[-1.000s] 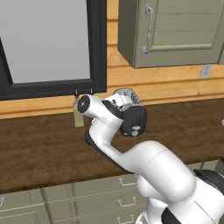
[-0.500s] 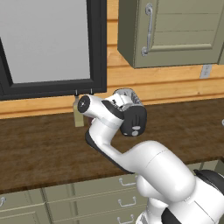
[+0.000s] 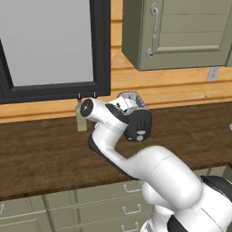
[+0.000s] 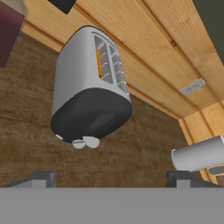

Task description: Start the toaster. Once the lever pops up, take the bread to the plate on the dining counter.

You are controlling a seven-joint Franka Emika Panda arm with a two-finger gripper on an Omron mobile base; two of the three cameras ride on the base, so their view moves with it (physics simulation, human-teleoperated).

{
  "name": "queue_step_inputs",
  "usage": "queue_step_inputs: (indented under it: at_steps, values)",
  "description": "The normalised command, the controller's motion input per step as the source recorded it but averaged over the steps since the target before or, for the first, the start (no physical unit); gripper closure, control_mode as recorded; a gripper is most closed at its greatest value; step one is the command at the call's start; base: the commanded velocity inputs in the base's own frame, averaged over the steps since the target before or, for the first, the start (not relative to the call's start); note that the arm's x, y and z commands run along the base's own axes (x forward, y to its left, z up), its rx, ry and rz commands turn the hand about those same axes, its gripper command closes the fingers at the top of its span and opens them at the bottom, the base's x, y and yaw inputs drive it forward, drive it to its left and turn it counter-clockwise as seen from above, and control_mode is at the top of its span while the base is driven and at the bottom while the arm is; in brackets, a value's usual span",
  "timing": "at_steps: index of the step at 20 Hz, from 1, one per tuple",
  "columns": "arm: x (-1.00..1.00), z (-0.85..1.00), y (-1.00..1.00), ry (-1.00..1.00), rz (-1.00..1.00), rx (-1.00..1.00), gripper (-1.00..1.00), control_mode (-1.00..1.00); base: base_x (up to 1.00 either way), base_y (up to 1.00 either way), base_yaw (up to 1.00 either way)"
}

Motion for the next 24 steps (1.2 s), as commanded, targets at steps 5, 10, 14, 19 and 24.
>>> queue_step_inputs:
  at_steps: [5, 10, 14, 19, 24]
  values:
    - [0.00, 0.00, 0.00, 0.00, 0.00, 0.00, -1.00, -1.00, 0.00, 0.00, 0.00]
    - [0.00, 0.00, 0.00, 0.00, 0.00, 0.00, -1.00, -1.00, 0.00, 0.00, 0.00]
    - [0.00, 0.00, 0.00, 0.00, 0.00, 0.00, -1.00, -1.00, 0.00, 0.00, 0.00]
    - [0.00, 0.00, 0.00, 0.00, 0.00, 0.00, -1.00, -1.00, 0.00, 0.00, 0.00]
    - [0.00, 0.00, 0.00, 0.00, 0.00, 0.00, -1.00, -1.00, 0.00, 0.00, 0.00]
